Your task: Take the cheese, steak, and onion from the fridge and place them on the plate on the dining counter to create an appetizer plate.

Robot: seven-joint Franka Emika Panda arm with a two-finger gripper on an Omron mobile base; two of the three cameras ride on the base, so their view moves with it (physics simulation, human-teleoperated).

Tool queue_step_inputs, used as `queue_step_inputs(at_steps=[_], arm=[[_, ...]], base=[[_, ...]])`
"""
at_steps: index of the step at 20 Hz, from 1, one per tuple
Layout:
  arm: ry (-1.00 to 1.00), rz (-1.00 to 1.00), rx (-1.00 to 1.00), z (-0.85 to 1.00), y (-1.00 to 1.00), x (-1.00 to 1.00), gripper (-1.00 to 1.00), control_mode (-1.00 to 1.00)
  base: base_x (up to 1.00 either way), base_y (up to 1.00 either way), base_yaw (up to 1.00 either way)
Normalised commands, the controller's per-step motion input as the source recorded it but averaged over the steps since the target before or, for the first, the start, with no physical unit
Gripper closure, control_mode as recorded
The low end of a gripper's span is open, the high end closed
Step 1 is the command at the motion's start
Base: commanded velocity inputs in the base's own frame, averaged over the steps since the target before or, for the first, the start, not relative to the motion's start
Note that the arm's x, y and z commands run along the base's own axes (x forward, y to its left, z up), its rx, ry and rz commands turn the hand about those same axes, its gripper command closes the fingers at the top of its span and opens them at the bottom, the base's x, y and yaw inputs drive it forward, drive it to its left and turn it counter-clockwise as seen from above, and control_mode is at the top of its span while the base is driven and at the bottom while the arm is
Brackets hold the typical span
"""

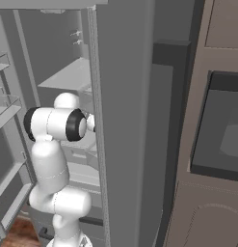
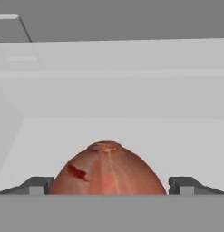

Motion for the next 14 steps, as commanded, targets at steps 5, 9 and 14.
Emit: queue_step_inputs(at_steps=[5, 9, 14], arm=[[0.02, -0.01, 0.00, -0.45, -0.01, 0.00, 1.00, -1.00], [0.13, -0.08, 0.00, -0.61, -0.07, -0.18, 1.00, -1.00], [0.08, -0.09, 0.00, -0.57, -0.01, -0.25, 1.00, -1.00]], base=[[0.00, 0.00, 0.00], [0.00, 0.00, 0.00], [0.00, 0.00, 0.00]])
